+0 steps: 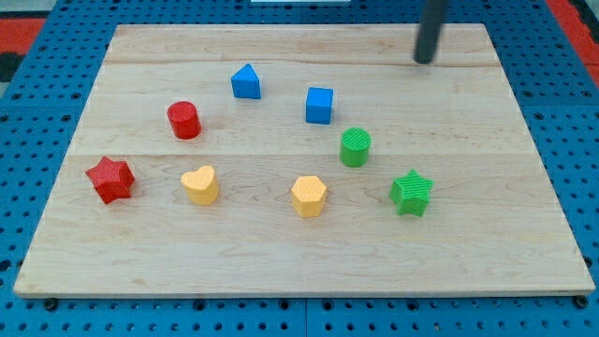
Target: Slide the green circle vertically to the top of the green star
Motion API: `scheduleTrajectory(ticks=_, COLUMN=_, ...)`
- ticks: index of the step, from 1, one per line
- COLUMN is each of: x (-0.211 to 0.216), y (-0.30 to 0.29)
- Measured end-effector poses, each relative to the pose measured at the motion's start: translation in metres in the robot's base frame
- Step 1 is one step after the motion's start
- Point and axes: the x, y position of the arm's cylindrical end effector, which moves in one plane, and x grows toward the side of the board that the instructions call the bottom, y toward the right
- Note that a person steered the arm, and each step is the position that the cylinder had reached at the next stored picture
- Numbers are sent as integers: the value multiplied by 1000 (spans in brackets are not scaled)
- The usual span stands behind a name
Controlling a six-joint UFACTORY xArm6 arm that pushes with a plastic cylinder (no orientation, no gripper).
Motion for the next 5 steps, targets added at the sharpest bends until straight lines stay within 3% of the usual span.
scheduleTrajectory(ticks=1, x=63, y=34)
scheduleTrajectory(ticks=2, x=149, y=6)
scheduleTrajectory(ticks=3, x=166, y=-6)
scheduleTrajectory(ticks=5, x=171, y=-94)
